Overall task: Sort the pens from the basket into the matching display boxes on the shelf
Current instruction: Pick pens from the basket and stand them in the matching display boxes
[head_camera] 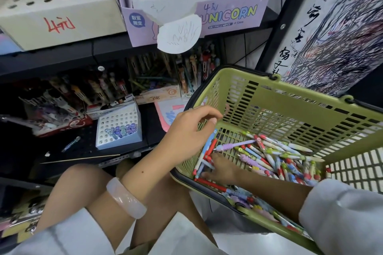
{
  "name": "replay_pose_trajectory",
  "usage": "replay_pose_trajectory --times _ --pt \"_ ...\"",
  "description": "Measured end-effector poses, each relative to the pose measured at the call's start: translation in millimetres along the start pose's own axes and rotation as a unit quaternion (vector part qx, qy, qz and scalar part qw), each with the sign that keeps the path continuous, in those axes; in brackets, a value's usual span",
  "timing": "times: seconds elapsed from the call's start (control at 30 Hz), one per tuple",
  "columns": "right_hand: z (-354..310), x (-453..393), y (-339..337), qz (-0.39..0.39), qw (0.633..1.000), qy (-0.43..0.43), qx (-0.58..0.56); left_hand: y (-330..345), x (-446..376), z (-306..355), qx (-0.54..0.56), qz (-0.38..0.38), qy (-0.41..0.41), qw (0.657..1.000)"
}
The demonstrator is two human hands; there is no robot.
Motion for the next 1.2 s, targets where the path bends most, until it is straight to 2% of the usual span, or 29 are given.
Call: replay_pose_trajectory --times 0.1,0.2,0.27,0.37,0.43,0.5,0.63,0.77,0.97,1.2 --pt "11 -1 1 0.026 0.999 0.025 0.008 -1 0 0 0.001 0.001 0.003 1.000" --pt "11 1 1 -0.009 0.998 0.004 0.067 -1 0 -1 0.006 0.000 -0.002 1.000" --pt "9 3 -9 0.017 0.999 0.007 0.040 0 0 -1 0.005 0.000 -0.004 1.000" --pt "9 7 -40 0.121 0.991 0.022 -0.048 -1 0 1 0.005 0.000 -0.008 1.000" --pt "22 11 -57 0.216 0.955 0.101 -0.179 -1 0 1 0.008 0.001 -0.009 1.000" --pt "32 7 -56 0.249 0.906 0.179 -0.291 -2 0 2 0.013 0.002 -0.010 1.000" --pt "28 -12 -31 0.219 0.884 0.233 -0.341 -2 1 2 0.007 0.007 -0.004 1.000" --pt "20 -20 -16 0.217 0.887 0.234 -0.333 -3 0 3 0.009 0.010 -0.003 1.000" --pt "18 -26 -2 0.284 0.847 0.199 -0.403 -2 0 3 0.013 0.012 -0.003 1.000" --pt "22 -16 -14 0.249 0.848 0.223 -0.412 -3 0 2 0.021 0.011 -0.015 1.000"
Point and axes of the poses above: each hand's wrist, its own x-axis away from the middle knuckle, its own y-axis out of the palm, z = x × y, the point moved 8 cm from there along -x, towards the middle knuckle, and after that the axes turned 10 degrees about -y, right-handed, at the moved point
